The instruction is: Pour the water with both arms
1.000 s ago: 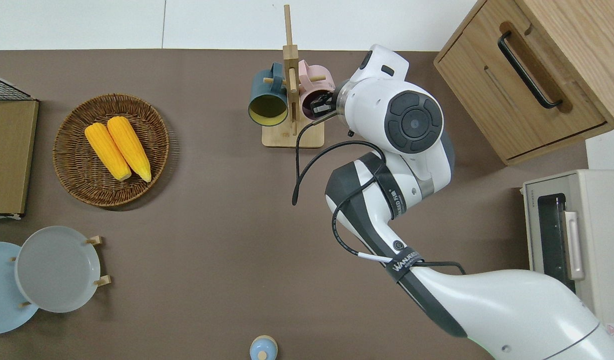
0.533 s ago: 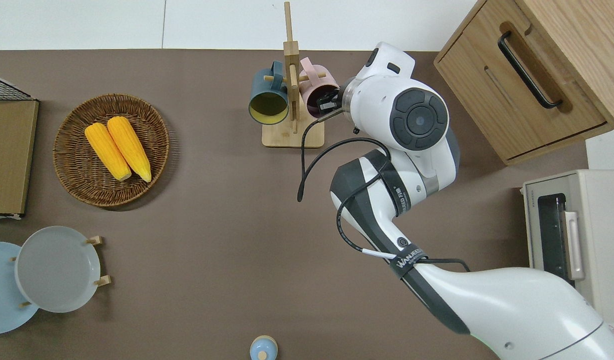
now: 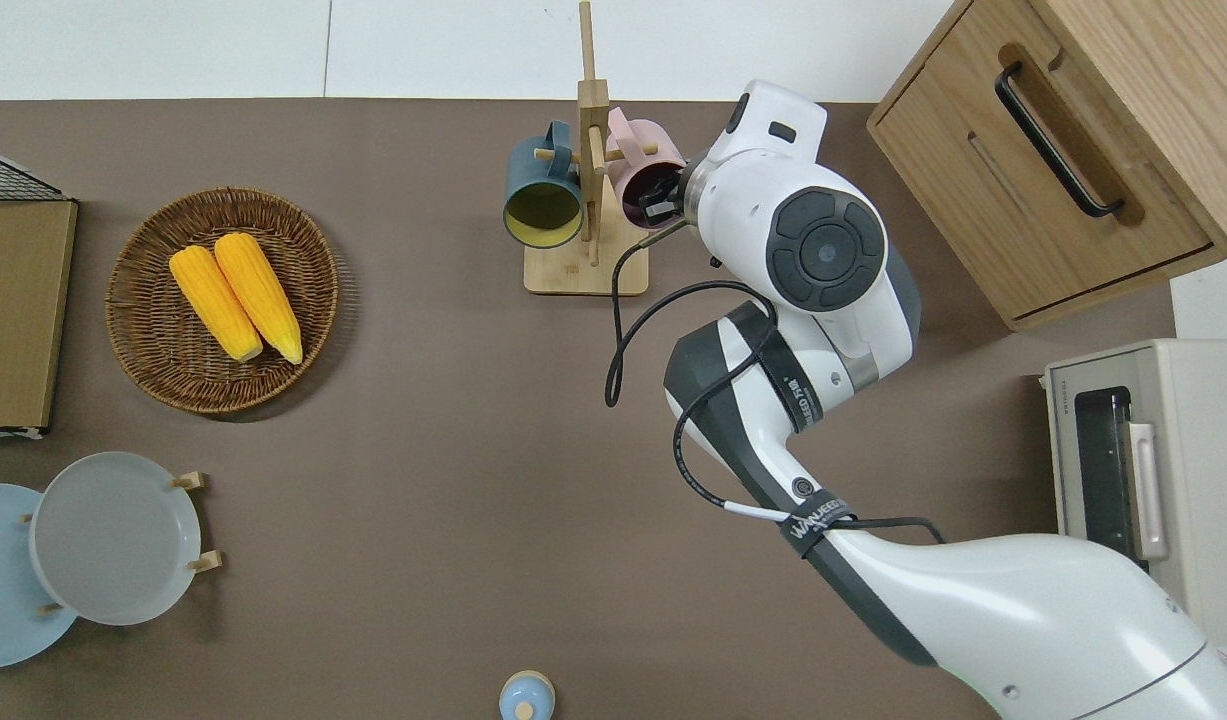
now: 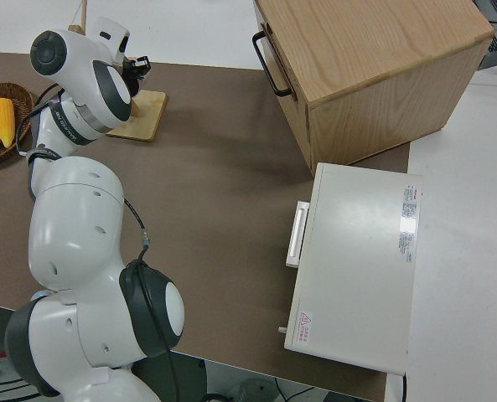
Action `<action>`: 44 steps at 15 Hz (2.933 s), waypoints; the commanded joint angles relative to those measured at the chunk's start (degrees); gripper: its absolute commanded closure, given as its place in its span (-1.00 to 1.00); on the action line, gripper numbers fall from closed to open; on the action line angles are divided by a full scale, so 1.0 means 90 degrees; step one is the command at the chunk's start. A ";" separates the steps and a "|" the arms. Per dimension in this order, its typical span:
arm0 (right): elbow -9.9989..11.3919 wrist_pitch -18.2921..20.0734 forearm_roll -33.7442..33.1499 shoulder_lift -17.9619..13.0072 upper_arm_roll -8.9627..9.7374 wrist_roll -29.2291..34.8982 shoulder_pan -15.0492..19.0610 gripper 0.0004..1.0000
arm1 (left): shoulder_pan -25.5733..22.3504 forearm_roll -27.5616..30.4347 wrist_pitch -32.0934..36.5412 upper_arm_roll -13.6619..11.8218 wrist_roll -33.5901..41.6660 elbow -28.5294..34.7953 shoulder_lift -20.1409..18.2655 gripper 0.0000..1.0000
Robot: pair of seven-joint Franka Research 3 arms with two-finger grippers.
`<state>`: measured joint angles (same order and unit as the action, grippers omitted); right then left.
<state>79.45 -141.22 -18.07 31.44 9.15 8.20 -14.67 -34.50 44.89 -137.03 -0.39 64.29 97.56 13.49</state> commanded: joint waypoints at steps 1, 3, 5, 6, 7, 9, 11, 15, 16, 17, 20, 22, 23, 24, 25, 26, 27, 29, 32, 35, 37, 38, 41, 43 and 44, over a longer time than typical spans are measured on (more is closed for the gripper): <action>-0.0175 -0.0149 -0.0297 0.0129 0.0038 -0.0100 0.0097 1.00 | 0.0044 0.0169 -0.0332 0.0053 0.0404 0.0273 -0.0053 -0.99; -0.0175 -0.0139 -0.0297 0.0129 0.0038 -0.0100 0.0136 1.00 | 0.0044 0.0178 -0.0341 0.0053 0.0562 0.0273 0.0044 -0.98; -0.0175 -0.0120 -0.0297 0.0120 0.0038 -0.0100 0.0146 1.00 | 0.0024 0.0169 -0.0341 0.0053 0.0591 0.0264 0.0064 -0.96; -0.0165 -0.0120 -0.0287 0.0120 0.0038 -0.0091 0.0146 1.00 | 0.0015 0.0169 -0.0341 0.0053 0.0630 0.0264 0.0064 -0.90; -0.0165 -0.0110 -0.0287 0.0120 0.0038 -0.0100 0.0165 1.00 | 0.0024 0.0169 -0.0341 0.0053 0.0640 0.0264 0.0064 -0.81; -0.0165 -0.0090 -0.0306 0.0081 0.0038 -0.0100 0.0175 1.00 | 0.0034 0.0178 -0.0341 0.0053 0.0630 0.0244 0.0093 -0.35; -0.0165 -0.0080 -0.0297 0.0061 0.0038 -0.0100 0.0214 1.00 | 0.0044 0.0198 -0.0341 0.0053 0.0582 0.0225 0.0103 0.26; -0.0165 -0.0061 -0.0355 -0.0046 0.0038 -0.0120 0.0331 1.00 | 0.0044 0.0198 -0.0341 0.0053 0.0513 0.0195 0.0103 0.90; -0.0156 -0.0051 -0.0394 -0.0085 0.0038 -0.0130 0.0361 1.00 | 0.0044 0.0198 -0.0341 0.0034 0.0445 0.0176 0.0103 0.94; -0.0146 -0.0042 -0.0394 -0.0124 0.0038 -0.0139 0.0380 1.00 | 0.0034 0.0188 -0.0341 0.0024 0.0280 0.0137 0.0093 0.95; -0.0136 0.0036 -0.0394 -0.0202 0.0048 -0.0140 0.0517 1.00 | 0.0053 0.0071 -0.0332 0.0005 -0.0384 -0.0009 0.0025 0.96; -0.0117 0.0095 -0.0385 -0.0271 0.0048 -0.0139 0.0575 1.00 | 0.0054 -0.0133 -0.0322 0.0005 -0.0735 -0.0117 -0.0024 0.96; -0.0087 0.0134 -0.0385 -0.0310 0.0057 -0.0139 0.0653 1.00 | 0.0054 -0.0385 -0.0322 0.0014 -0.1046 -0.0214 -0.0033 0.96; -0.0087 0.0221 -0.0385 -0.0329 0.0057 -0.0149 0.0702 1.00 | 0.0063 -0.0707 -0.0312 0.0034 -0.1455 -0.0350 -0.0043 0.96; -0.0087 0.0309 -0.0385 -0.0378 0.0067 -0.0159 0.0780 1.00 | 0.0063 -0.1039 -0.0254 0.0063 -0.1846 -0.0497 -0.0053 0.96; -0.0068 0.0329 -0.0385 -0.0388 0.0067 -0.0178 0.0810 1.00 | 0.0073 -0.1526 -0.0224 0.0170 -0.2401 -0.0643 -0.0082 0.96; -0.0068 0.0368 -0.0375 -0.0388 0.0067 -0.0188 0.0810 1.00 | 0.0073 -0.1763 -0.0224 0.0229 -0.2716 -0.0664 -0.0140 0.96; -0.0087 0.0495 -0.0355 -0.0388 0.0067 -0.0198 0.0888 1.00 | 0.0073 -0.1989 -0.0214 0.0365 -0.3167 -0.0664 -0.0277 0.96; -0.0087 0.1138 -0.0307 -0.0456 0.0096 -0.0383 0.0957 1.00 | 0.0209 -0.2282 -0.0049 0.0405 -0.3664 -0.0567 -0.0521 0.96; -0.0087 0.2113 -0.0170 -0.0564 0.0106 -0.0413 0.0937 1.00 | 0.0531 -0.2682 -0.0058 0.0405 -0.4513 -0.0061 -0.0950 0.96; -0.0087 0.2826 -0.0014 -0.0661 0.0116 -0.0490 0.0918 1.00 | 0.0688 -0.2897 -0.0068 0.0405 -0.4876 0.0301 -0.1272 0.96; -0.0087 0.3178 0.0064 -0.0710 0.0106 -0.0607 0.0898 1.00 | 0.0756 -0.2994 -0.0068 0.0405 -0.5023 0.0486 -0.1419 0.96; -0.0068 0.4184 0.0375 -0.0847 0.0116 -0.0657 0.0820 1.00 | 0.0913 -0.3589 -0.0136 0.0502 -0.5802 0.0965 -0.1829 0.96; -0.0048 0.4702 0.0737 -0.0935 0.0116 -0.0599 0.0704 1.00 | 0.1049 -0.3893 -0.0146 0.0551 -0.6320 0.1248 -0.2083 0.95; -0.0048 0.4927 0.0903 -0.0954 0.0116 -0.0473 0.0616 1.00 | 0.1059 -0.4000 -0.0175 0.0629 -0.6526 0.1424 -0.2200 0.95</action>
<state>77.92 -102.24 -14.31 24.69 10.00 4.02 -7.85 -26.28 12.78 -137.34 4.63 11.87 104.19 -0.33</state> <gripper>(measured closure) 0.925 0.361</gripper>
